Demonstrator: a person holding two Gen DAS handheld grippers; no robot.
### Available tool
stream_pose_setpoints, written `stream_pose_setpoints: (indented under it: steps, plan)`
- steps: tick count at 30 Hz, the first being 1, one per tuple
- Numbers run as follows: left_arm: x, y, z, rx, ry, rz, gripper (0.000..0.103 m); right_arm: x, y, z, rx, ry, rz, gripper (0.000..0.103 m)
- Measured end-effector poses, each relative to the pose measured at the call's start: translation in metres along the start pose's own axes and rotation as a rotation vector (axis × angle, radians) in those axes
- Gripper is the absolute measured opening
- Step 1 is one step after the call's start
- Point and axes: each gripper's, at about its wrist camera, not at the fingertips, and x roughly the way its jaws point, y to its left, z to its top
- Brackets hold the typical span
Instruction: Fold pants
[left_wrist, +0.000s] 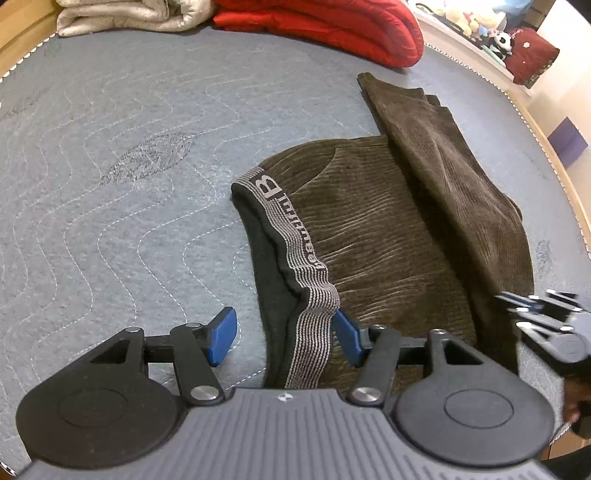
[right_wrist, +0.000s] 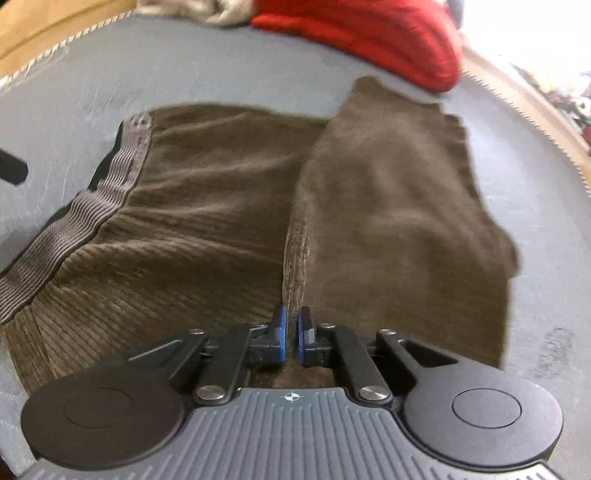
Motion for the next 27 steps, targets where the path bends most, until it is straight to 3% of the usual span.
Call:
stream_pose_setpoints:
  steps: [3,8,11,14,18,19,21,22,23,27]
  plan:
    - [-0.005,0.0,-0.002,0.005,-0.003,-0.007,0.065,-0.028,-0.042,-0.028,0.055,-0.001,0.021,0.005]
    - [-0.012,-0.005,-0.005,0.034,-0.015,-0.017,0.065,-0.063,-0.111,-0.109,0.13,0.086,0.108,0.003]
    - [-0.012,-0.009,-0.006,0.054,-0.013,-0.011,0.065,-0.077,-0.125,-0.16,0.13,0.17,0.202,0.0]
    - [-0.012,-0.013,-0.005,0.065,-0.018,-0.007,0.065,-0.085,-0.125,-0.183,0.082,0.188,0.167,0.0]
    - [-0.007,-0.018,-0.003,0.056,-0.01,-0.002,0.067,-0.105,-0.143,-0.166,0.219,0.021,0.127,0.003]
    - [-0.006,-0.021,-0.003,0.063,-0.009,-0.001,0.067,-0.11,-0.145,-0.157,0.239,-0.037,0.087,0.007]
    - [-0.004,-0.026,-0.003,0.078,-0.004,0.003,0.069,-0.113,-0.146,-0.139,0.283,-0.116,0.05,0.027]
    - [-0.002,-0.028,-0.004,0.085,-0.001,0.006,0.069,-0.112,-0.144,-0.13,0.292,-0.137,0.033,0.044]
    - [-0.001,-0.029,-0.004,0.087,0.002,0.009,0.069,-0.108,-0.14,-0.122,0.288,-0.154,0.01,0.052]
    - [0.004,-0.033,-0.003,0.078,0.009,0.014,0.07,-0.08,-0.112,-0.085,0.228,-0.156,-0.035,0.055]
